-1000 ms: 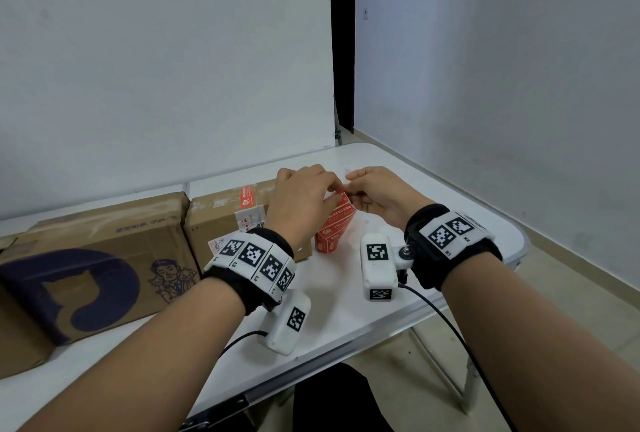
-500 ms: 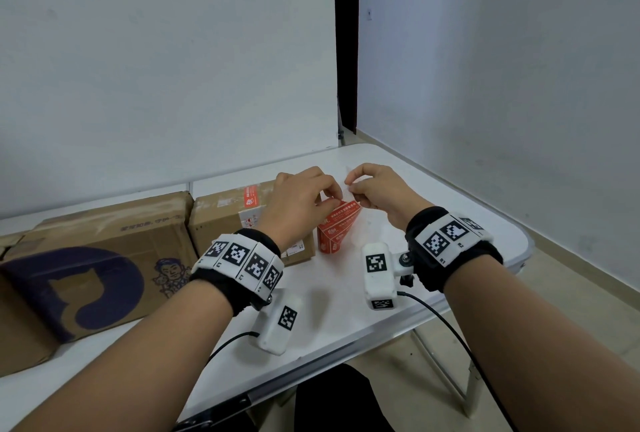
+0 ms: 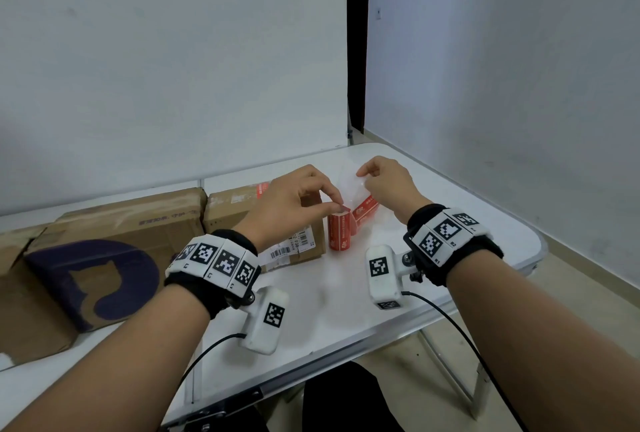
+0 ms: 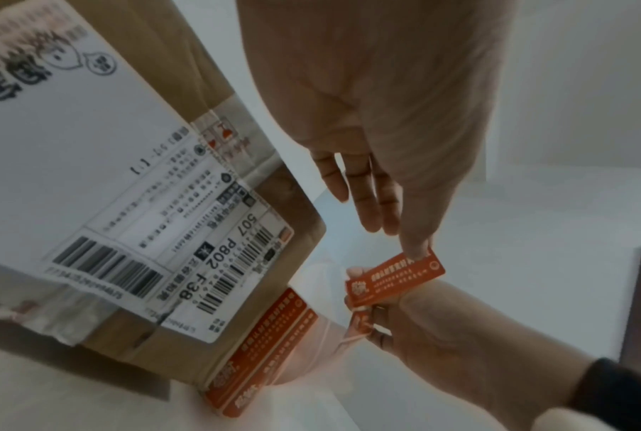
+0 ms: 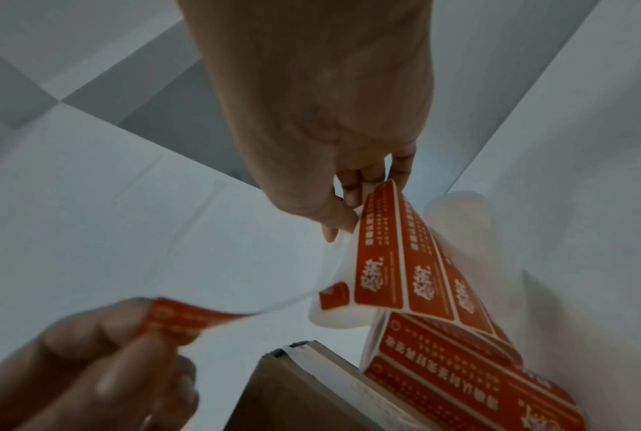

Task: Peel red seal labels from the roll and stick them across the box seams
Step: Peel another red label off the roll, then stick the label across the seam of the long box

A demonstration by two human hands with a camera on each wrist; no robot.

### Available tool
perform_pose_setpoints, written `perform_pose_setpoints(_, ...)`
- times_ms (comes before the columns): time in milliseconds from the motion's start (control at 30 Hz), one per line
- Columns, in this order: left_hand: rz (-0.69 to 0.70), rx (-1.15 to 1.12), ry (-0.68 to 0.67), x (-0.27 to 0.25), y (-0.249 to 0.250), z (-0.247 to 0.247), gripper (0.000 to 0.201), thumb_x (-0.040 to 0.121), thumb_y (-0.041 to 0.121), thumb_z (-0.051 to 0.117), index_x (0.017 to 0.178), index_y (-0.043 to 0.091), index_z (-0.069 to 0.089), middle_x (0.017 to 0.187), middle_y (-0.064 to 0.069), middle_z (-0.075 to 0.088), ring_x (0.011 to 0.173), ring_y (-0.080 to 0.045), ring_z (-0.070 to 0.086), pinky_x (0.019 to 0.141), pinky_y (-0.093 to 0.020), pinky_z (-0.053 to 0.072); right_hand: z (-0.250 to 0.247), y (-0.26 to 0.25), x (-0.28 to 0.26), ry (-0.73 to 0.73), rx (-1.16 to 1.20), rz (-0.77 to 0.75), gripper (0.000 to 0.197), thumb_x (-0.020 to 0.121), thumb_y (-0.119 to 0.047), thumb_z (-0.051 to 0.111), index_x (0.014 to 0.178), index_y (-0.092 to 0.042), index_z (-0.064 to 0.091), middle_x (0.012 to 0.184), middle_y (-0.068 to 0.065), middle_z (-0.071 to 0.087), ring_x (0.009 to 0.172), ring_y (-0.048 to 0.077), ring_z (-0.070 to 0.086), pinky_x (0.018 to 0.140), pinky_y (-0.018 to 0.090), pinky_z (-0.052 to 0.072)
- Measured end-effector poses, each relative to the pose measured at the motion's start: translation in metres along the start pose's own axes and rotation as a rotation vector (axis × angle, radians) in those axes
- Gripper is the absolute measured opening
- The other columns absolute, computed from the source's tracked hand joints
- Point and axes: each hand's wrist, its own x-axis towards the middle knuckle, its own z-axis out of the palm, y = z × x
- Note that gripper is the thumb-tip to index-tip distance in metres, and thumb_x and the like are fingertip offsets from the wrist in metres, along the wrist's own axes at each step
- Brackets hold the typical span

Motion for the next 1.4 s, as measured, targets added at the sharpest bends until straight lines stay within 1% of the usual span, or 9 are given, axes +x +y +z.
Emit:
perform_pose_setpoints(100, -0.066, -0.192, 0.039, -0.003, 0.004, -0.007, 0.004, 0.078, 0.028, 0.075, 0.081, 0.025, 0.073, 0.095, 0.005, 0.064, 0.083, -0.019, 0.063, 0.082, -0.032, 0.051, 0.001, 0.001, 0.001, 0.045, -0.074, -0.017, 0.03, 0.087, 0.0, 0.041, 0.1, -0.014, 0.064, 0.099, -0.002, 0.053, 0.091, 0.019, 0.052, 0.081, 0.037, 0.049)
perform_pose_setpoints(267, -0.28, -0.444, 0.097, 0.001, 0.002, -0.023, 0.009, 0.082, 0.024, 0.073, 0.09, 0.02, 0.072, 0.094, -0.022, 0.069, 0.082, -0.025, 0.064, 0.08, -0.039, 0.054, 0.007, 0.001, 0.006, -0.002, -0.125, -0.091, 0.03, 0.084, -0.001, 0.045, 0.097, -0.017, 0.066, 0.111, 0.005, 0.058, 0.1, 0.021, 0.054, 0.071, 0.027, 0.048)
perform_pose_setpoints(367, -0.409, -0.537, 0.134, 0.01, 0.0, -0.03, 0.007, 0.084, 0.016, 0.07, 0.091, 0.014, 0.073, 0.088, -0.005, 0.07, 0.077, -0.013, 0.062, 0.07, -0.021, 0.057, 0.01, -0.013, 0.005, 0.089, -0.15, -0.219, 0.02, 0.084, -0.01, 0.056, 0.095, -0.02, 0.069, 0.118, 0.006, 0.055, 0.11, 0.023, 0.052, 0.088, 0.033, 0.046)
perform_pose_setpoints(467, -0.495, -0.517, 0.183, 0.014, -0.001, -0.041, 0.006, 0.084, 0.018, 0.07, 0.089, 0.015, 0.073, 0.075, 0.005, 0.067, 0.066, -0.007, 0.055, 0.055, -0.018, 0.048, 0.009, -0.036, -0.001, -0.009, 0.077, -0.327, 0.01, 0.087, -0.017, 0.063, 0.092, -0.012, 0.07, 0.092, -0.001, 0.066, 0.083, 0.012, 0.059, 0.073, 0.025, 0.047)
perform_pose_setpoints(567, -0.517, -0.447, 0.223, 0.015, -0.003, -0.054, 0.006, 0.084, 0.02, 0.071, 0.087, 0.016, 0.074, 0.08, 0.006, 0.07, 0.071, -0.009, 0.057, 0.068, -0.024, 0.049, 0.015, -0.054, -0.007, -0.203, 0.162, -0.371, 0.01, 0.087, -0.02, 0.065, 0.088, -0.012, 0.071, 0.078, -0.003, 0.068, 0.072, 0.009, 0.061, 0.064, 0.02, 0.049)
perform_pose_setpoints(1000, -0.562, -0.389, 0.336, -0.002, -0.021, -0.103, 0.011, 0.082, 0.021, 0.072, 0.09, 0.014, 0.075, 0.08, 0.007, 0.069, 0.067, -0.007, 0.057, 0.068, -0.022, 0.044, 0.06, -0.096, -0.012, -0.247, 0.124, -0.46, 0.012, 0.084, -0.023, 0.07, 0.088, -0.012, 0.074, 0.083, 0.001, 0.073, 0.072, 0.009, 0.063, 0.069, 0.023, 0.055)
perform_pose_setpoints(1133, -0.54, -0.333, 0.337, -0.013, -0.023, -0.116, 0.01, 0.085, 0.019, 0.069, 0.093, 0.014, 0.073, 0.079, 0.008, 0.067, 0.069, -0.008, 0.056, 0.069, -0.022, 0.045, 0.072, -0.107, -0.013, -0.292, 0.082, -0.49, 0.011, 0.086, -0.021, 0.067, 0.087, -0.012, 0.073, 0.075, -0.008, 0.068, 0.067, 0.004, 0.06, 0.061, 0.011, 0.048)
perform_pose_setpoints(1300, -0.451, -0.086, 0.405, -0.039, -0.037, -0.141, 0.029, 0.088, 0.021, 0.064, 0.117, 0.026, 0.066, 0.109, 0.009, 0.066, 0.08, -0.009, 0.067, 0.084, -0.027, 0.052, 0.092, -0.121, -0.012, -0.331, 0.111, -0.433, 0.013, 0.086, -0.017, 0.065, 0.087, -0.006, 0.073, 0.074, -0.004, 0.067, 0.067, 0.006, 0.06, 0.063, 0.018, 0.048)
perform_pose_setpoints(1400, -0.463, 0.158, 0.432, -0.059, -0.052, -0.162, 0.031, 0.089, 0.02, 0.06, 0.119, 0.029, 0.064, 0.117, 0.01, 0.066, 0.088, -0.008, 0.065, 0.086, -0.022, 0.045, 0.105, -0.128, -0.012, -0.351, 0.242, -0.328, 0.01, 0.087, -0.014, 0.065, 0.085, -0.006, 0.071, 0.075, 0.0, 0.065, 0.067, 0.008, 0.059, 0.063, 0.018, 0.049)
